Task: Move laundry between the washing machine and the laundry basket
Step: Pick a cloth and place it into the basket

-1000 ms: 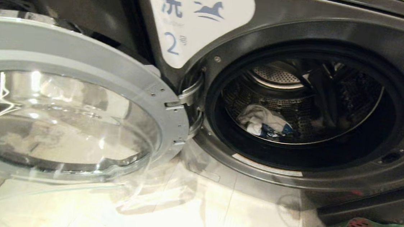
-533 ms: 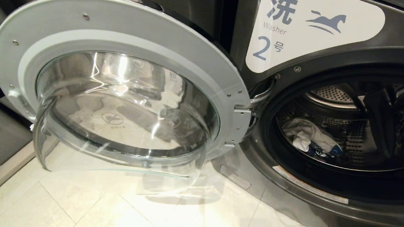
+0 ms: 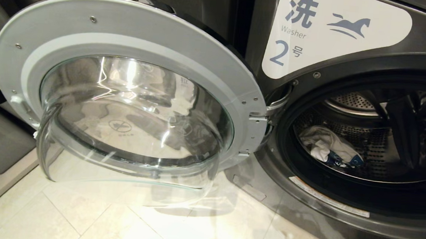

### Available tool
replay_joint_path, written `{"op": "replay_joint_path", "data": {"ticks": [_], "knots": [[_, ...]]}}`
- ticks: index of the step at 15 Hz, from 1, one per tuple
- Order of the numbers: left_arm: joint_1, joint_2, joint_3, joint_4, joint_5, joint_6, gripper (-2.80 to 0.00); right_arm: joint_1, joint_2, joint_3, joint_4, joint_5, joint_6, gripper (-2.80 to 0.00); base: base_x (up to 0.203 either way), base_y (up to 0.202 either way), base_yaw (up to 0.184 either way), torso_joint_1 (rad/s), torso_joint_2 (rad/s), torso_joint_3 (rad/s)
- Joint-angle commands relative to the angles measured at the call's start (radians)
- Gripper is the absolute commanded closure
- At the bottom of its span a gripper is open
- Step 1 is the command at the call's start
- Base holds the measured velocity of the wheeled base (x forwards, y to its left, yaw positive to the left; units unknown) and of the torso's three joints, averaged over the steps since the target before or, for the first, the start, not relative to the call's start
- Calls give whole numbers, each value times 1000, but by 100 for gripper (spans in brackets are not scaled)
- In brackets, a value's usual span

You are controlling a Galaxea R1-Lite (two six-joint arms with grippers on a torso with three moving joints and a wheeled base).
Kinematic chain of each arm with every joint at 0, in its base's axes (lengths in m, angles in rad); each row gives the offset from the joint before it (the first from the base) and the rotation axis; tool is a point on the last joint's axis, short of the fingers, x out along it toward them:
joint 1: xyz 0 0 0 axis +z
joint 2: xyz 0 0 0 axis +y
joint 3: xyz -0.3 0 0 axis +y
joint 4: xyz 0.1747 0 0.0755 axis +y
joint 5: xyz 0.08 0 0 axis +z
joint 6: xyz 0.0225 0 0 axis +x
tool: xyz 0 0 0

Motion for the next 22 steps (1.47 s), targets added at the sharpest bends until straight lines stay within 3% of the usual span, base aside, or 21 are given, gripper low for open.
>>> {"op": "replay_joint_path", "data": {"ticks": [1,7,10,14,17,22], "knots": [[2,0,1,-1,0,0,0,1,56,108,-19,2,169,-280,0,0,0,0,0,0],[2,1,0,-1,0,1,0,1,338,200,-145,8,579,-280,0,0,0,0,0,0],[2,1,0,-1,0,0,0,0,487,187,-241,5,873,-280,0,0,0,0,0,0],[2,0,1,-1,0,0,0,-11,678,140,-273,5,1237,-280,0,0,0,0,0,0],[2,0,0,-1,0,1,0,-136,785,88,-284,27,1316,-280,0,0,0,0,0,0],[2,0,-1,-1,0,0,0,-424,906,-69,-288,173,1309,-280,0,0,0,0,0,0]]}}
